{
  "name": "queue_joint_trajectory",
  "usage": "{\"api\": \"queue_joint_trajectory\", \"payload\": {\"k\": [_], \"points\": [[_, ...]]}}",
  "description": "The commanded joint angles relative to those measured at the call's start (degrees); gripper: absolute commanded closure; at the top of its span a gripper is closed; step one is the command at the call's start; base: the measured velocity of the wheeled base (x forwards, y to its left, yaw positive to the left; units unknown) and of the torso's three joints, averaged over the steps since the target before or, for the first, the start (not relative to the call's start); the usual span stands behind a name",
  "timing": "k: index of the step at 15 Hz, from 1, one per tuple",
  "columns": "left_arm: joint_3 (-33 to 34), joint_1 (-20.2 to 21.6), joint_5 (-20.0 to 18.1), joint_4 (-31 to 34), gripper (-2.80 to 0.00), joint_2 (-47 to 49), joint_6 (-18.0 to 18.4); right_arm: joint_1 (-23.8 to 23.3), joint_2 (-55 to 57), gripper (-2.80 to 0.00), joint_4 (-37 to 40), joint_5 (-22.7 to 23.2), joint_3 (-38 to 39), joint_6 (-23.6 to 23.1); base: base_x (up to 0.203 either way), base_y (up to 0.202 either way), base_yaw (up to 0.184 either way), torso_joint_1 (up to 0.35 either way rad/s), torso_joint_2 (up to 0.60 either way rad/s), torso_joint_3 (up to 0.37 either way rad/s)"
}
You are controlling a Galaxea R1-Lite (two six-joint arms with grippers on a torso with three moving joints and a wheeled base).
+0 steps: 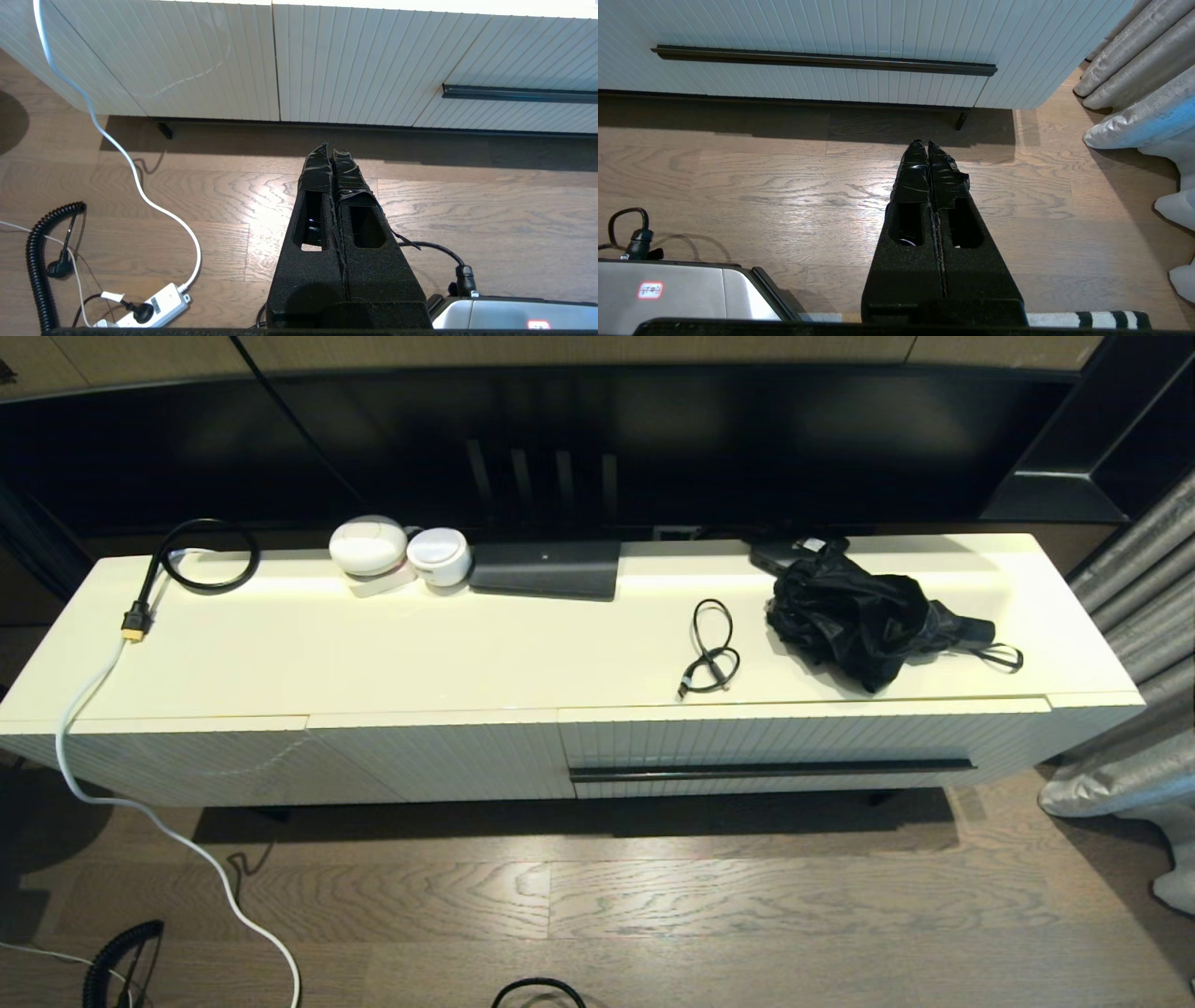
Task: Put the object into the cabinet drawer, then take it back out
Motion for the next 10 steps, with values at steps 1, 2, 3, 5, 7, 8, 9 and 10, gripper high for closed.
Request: {"api": "queue_joint_trajectory", "payload": {"k": [1,2,3,5,7,8,9,10], "points": [[0.0,0.1,0.1,0.0,0.0,0.0,0.0,0.0,0.2,0.0,-0.1,0.1,0.0,-0.2,0.0,0.0,0.0,0.0,0.0,0.0],[0.0,0.0,0.1,0.0,0.0,0.0,0.0,0.0,0.1,0.0,0.0,0.1,0.0,-0.2,0.0,0.0,0.0,0.0,0.0,0.0],[0.0,0.0,0.1,0.0,0.0,0.0,0.0,0.0,0.2,0.0,0.0,0.1,0.0,-0.2,0.0,0.0,0.0,0.0,0.0,0.0],[0.0,0.0,0.1,0.0,0.0,0.0,0.0,0.0,0.3,0.0,-0.1,0.1,0.0,-0.3,0.0,0.0,0.0,0.0,0.0,0.0],[0.0,0.0,0.1,0.0,0.0,0.0,0.0,0.0,0.2,0.0,0.1,0.1,0.0,-0.2,0.0,0.0,0.0,0.0,0.0,0.0],[0.0,0.0,0.1,0.0,0.0,0.0,0.0,0.0,0.2,0.0,-0.2,0.1,0.0,0.1,0.0,0.0,0.0,0.0,0.0,0.0],[0.0,0.1,0.1,0.0,0.0,0.0,0.0,0.0,0.2,0.0,-0.2,0.1,0.0,0.2,0.0,0.0,0.0,0.0,0.0,0.0],[0.0,0.0,0.1,0.0,0.0,0.0,0.0,0.0,0.2,0.0,-0.2,0.1,0.0,0.2,0.0,0.0,0.0,0.0,0.0,0.0]]}}
